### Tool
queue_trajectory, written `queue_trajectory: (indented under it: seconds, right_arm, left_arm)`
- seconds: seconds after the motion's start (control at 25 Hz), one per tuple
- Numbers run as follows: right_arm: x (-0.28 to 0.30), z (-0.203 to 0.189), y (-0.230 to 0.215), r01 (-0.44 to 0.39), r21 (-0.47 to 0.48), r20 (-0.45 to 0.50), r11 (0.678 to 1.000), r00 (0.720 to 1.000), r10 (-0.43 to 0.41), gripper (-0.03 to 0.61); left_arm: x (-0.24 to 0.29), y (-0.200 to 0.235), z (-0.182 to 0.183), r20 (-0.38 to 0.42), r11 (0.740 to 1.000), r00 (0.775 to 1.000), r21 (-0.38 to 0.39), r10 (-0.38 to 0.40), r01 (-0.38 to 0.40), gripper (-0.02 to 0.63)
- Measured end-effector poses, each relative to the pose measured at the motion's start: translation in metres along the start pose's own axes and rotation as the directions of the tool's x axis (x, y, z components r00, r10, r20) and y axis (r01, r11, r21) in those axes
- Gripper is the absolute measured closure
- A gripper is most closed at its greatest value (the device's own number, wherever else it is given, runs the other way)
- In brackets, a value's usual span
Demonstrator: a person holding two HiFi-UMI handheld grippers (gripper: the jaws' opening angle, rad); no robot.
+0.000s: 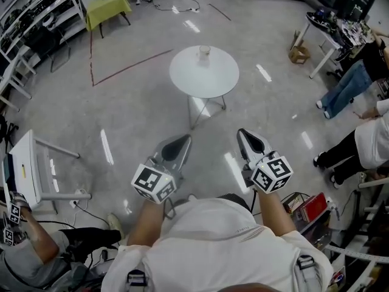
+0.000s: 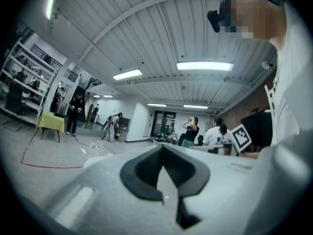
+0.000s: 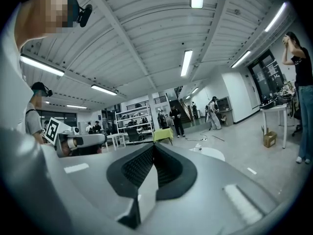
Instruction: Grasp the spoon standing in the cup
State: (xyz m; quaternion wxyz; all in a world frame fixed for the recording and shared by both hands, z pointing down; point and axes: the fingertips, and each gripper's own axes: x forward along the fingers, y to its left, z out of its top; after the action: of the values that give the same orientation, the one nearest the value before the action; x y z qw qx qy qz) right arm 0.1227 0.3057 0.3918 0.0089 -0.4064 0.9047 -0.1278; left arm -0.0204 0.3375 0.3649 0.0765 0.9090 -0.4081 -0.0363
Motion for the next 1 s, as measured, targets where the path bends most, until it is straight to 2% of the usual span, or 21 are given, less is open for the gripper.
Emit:
queue_trajectory:
  seconds: [0.2,0.44,0.68,1.0]
  right_arm:
    - [0.035,-0.011,0.015,-0.004,-0.009,-0.022,1.0,1.0,0.004,0.574]
    - [0.064,-0.006,-0.015,-0.004,-0.016,-0.047,1.0,0.999,0.003,0.574]
    - [0.116,0.017,-0.075,-0.024,-0.019,-0.029,1.0,0.999,0.023,0.574]
    - [0.162,0.065,-0.196,-0.078,-0.034,-0.023,0.996,0.997,0.078,0.574]
  left_arm:
    - [-0.004,0.037,-0.003,-0.005,1.0,1.0,-0.007,-0.008,0.008,0.611]
    - [0.026,0.065,-0.006,-0.008,0.999,1.0,-0.038,-0.002,0.001,0.611]
    - [0.085,0.108,0.003,0.003,0.998,0.999,-0.047,0.033,-0.033,0.611]
    - [0.221,0.119,0.025,0.003,0.999,0.999,-0.006,0.045,-0.045,0.609]
